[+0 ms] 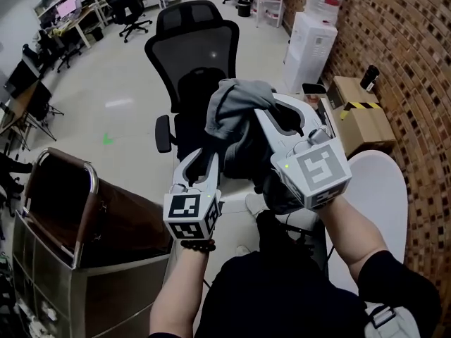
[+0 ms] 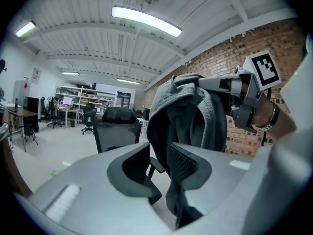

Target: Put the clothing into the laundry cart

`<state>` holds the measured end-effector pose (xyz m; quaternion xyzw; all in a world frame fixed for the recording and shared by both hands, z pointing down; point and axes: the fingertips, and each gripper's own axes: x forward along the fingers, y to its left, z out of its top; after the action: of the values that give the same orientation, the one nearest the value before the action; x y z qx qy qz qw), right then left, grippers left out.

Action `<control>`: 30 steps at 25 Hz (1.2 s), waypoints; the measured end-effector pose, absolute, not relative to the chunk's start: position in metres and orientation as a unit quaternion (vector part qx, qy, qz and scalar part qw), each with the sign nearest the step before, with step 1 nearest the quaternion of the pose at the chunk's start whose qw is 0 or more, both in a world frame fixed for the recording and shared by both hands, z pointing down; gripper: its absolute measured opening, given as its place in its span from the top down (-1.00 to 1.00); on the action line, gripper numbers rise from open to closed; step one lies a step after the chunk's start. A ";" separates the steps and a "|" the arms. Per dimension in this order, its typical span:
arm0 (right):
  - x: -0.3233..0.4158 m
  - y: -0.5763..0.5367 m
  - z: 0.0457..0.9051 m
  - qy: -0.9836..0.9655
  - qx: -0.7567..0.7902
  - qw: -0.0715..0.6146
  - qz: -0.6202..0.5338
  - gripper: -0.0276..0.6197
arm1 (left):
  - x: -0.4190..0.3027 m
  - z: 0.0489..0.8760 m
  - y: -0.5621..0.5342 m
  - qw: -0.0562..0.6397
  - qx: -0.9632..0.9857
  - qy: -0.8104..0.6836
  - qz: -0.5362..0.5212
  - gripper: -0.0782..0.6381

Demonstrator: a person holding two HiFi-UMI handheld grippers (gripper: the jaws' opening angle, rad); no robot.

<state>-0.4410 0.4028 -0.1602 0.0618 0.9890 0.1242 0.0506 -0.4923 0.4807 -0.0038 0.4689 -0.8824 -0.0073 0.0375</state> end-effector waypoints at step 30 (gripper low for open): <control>-0.542 0.583 -0.107 0.911 0.398 0.084 0.074 0.75 | -0.546 0.045 0.692 0.011 0.132 -0.991 0.018 0.47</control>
<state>-0.5424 0.5832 -0.1067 0.3980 0.9105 0.0739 0.0841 -0.5462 0.6925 0.0448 0.1325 -0.9910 0.0183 0.0107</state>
